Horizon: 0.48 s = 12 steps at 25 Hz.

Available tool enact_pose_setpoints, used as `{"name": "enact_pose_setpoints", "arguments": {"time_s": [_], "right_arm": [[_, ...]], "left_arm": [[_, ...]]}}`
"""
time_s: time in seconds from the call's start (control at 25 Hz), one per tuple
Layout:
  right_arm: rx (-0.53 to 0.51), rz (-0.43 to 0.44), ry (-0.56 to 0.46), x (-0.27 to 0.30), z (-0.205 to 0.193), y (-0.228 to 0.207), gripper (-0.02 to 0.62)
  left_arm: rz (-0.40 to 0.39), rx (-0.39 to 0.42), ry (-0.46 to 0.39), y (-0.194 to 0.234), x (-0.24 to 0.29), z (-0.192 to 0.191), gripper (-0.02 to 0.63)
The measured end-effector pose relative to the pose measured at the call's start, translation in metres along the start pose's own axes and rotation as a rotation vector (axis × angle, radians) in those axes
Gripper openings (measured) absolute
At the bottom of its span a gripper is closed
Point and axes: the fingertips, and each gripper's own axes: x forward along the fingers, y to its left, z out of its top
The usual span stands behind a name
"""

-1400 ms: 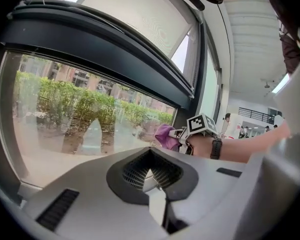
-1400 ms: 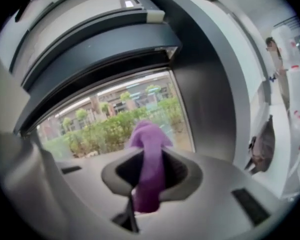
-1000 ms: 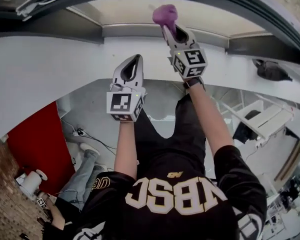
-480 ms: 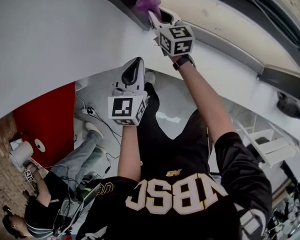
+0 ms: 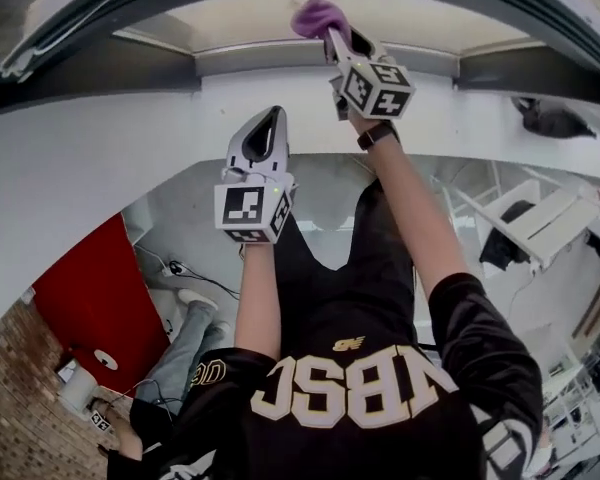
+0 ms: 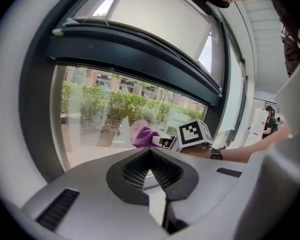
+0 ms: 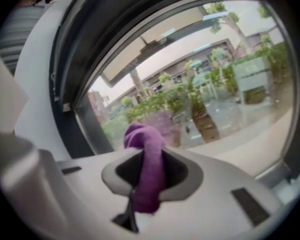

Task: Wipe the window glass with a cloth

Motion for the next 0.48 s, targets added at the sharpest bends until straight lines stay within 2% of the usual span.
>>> {"name": "enact_pose_setpoints", "arguments": {"time_s": [0.16,0.28,0.4,0.48], "right_arm": [[0.104,-0.279,-0.069,-0.09,0.026,-0.159,0.08],[0.144,-0.472,-0.104,-0.151,0.038,-0.26,0.08],[0.178,-0.585,-0.128,-0.188,0.045,-0.315,0.08],[0.184,-0.593,-0.138,-0.195,0.047,-0.321,0.08]], "left_arm": [[-0.147,0.016,0.014,-0.089,0.05,-0.009,0.015],[-0.211,0.016,0.019,-0.141,0.075,-0.018,0.015],[-0.235,0.014,0.031,-0.165,0.088,-0.026,0.015],[-0.234,0.009,0.039,-0.167,0.09,-0.03,0.015]]}}
